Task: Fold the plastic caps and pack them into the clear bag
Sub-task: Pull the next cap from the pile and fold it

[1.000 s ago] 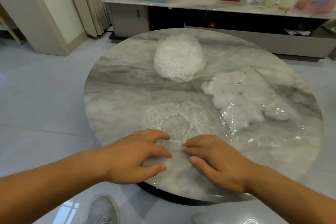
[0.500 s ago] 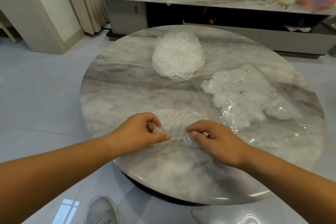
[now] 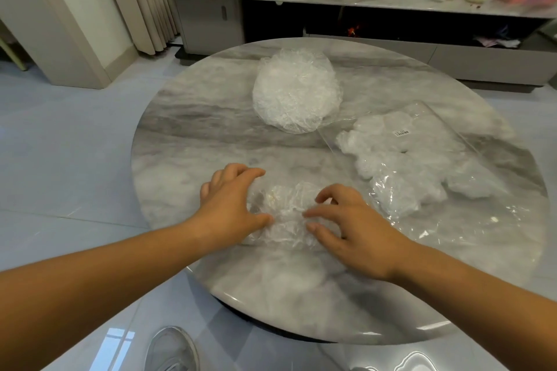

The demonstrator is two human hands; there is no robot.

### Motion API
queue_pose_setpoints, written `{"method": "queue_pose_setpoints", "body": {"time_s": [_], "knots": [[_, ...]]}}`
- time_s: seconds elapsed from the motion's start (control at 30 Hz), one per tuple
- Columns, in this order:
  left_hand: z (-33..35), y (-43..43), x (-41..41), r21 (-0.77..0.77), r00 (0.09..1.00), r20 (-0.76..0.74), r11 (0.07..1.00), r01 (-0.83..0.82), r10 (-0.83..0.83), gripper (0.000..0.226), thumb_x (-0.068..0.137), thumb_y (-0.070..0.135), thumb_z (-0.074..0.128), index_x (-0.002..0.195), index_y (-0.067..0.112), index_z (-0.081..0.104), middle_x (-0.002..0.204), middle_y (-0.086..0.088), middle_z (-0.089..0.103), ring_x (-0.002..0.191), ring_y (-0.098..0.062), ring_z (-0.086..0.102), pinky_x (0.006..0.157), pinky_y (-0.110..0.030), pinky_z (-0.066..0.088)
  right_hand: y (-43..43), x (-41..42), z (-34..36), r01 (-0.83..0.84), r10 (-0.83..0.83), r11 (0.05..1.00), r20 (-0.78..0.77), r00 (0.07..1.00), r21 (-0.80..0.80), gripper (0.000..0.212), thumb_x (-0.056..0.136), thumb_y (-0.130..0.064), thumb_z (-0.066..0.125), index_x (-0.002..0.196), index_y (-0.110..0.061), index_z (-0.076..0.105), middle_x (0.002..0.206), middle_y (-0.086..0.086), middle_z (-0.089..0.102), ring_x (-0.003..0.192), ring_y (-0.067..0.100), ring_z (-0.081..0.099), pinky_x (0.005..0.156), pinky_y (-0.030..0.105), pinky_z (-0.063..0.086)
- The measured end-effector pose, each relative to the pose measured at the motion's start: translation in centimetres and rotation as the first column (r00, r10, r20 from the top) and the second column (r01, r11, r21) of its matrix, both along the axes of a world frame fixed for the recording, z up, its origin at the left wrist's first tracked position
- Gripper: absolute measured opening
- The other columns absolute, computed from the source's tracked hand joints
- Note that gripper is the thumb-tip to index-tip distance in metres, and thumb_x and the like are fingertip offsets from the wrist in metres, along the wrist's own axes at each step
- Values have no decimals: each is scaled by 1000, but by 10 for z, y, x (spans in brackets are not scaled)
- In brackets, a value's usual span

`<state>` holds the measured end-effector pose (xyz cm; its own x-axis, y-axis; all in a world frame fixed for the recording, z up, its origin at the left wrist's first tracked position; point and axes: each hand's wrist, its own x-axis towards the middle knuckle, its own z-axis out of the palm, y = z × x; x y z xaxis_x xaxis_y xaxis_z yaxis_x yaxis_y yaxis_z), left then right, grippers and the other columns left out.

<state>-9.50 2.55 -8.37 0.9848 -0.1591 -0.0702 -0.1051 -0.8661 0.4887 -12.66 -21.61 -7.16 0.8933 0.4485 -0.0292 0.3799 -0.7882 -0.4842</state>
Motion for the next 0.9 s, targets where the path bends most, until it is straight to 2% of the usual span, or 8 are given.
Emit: {"method": "queue_pose_setpoints", "body": {"time_s": [0.1, 0.23, 0.37, 0.5, 0.63, 0.7, 0.8, 0.9], "knots": [[1, -2, 3, -31, 995, -81, 998, 52, -54, 88, 77, 52, 79, 150, 40, 31, 144, 14, 40, 139, -12, 30, 111, -29, 18, 8, 14, 6, 131, -137, 986, 55, 989, 106, 42, 97, -44, 62, 136, -27, 61, 136, -8, 52, 131, 11, 42, 104, 18, 28], [2, -3, 6, -40, 990, -121, 997, 73, -77, 83, 74, 53, 81, 144, 42, 39, 135, 15, 40, 134, -11, 32, 105, -25, 19, 16, 36, 3, 262, -234, 957, -200, 951, 124, 54, 92, -44, 70, 140, -23, 57, 141, -6, 55, 132, 10, 50, 102, 19, 35], [2, -4, 5, 1, 987, -117, 994, 108, -107, 68, 72, 55, 82, 132, 46, 50, 127, 17, 35, 130, -10, 30, 100, -23, 15, 18, 52, -1, 346, -285, 918, -284, 915, 195, 45, 86, -35, 79, 126, -19, 65, 100, -7, 70, 89, 5, 67, 78, 15, 48], [-2, -3, 3, -14, 989, -101, 994, 106, -107, 61, 72, 55, 81, 125, 47, 52, 126, 19, 33, 129, -8, 30, 101, -23, 13, 18, 52, 4, 373, -245, 883, -396, 885, 285, 19, 83, -24, 84, 97, -15, 74, 76, -2, 65, 63, 7, 58, 59, 16, 47], [-2, -3, 3, -16, 988, -104, 993, 116, -117, 56, 71, 54, 82, 120, 47, 55, 127, 18, 34, 129, -9, 30, 102, -23, 14, 17, 42, 9, 368, -189, 855, -442, 877, 364, 16, 81, -19, 85, 83, -10, 72, 79, 6, 68, 68, 17, 60, 67, 27, 50], [-2, -2, 3, -15, 987, -105, 993, 121, -121, 54, 71, 54, 82, 117, 48, 55, 126, 18, 35, 129, -8, 30, 101, -23, 15, 16, 38, 15, 353, -167, 837, -418, 893, 418, 15, 81, -15, 84, 81, -13, 69, 93, 10, 74, 80, 26, 69, 76, 29, 56], [-1, -3, 4, -13, 985, -108, 991, 131, -131, 55, 70, 56, 82, 118, 48, 55, 126, 19, 34, 129, -7, 30, 100, -24, 15, 16, 29, 21, 245, -82, 827, -322, 943, 507, 13, 83, -5, 80, 84, -11, 69, 98, 3, 77, 92, 19, 72, 86, 26, 59], [1, 2, 5, -25, 973, -154, 985, 171, -173, 60, 70, 57, 83, 122, 47, 55, 133, 19, 32, 132, -6, 28, 104, -24, 15, 15, 16, 16, 37, 18, 935, -150, 988, 353, 13, 86, -12, 77, 86, -24, 72, 96, -11, 76, 94, 3, 69, 91, 22, 53]]}}
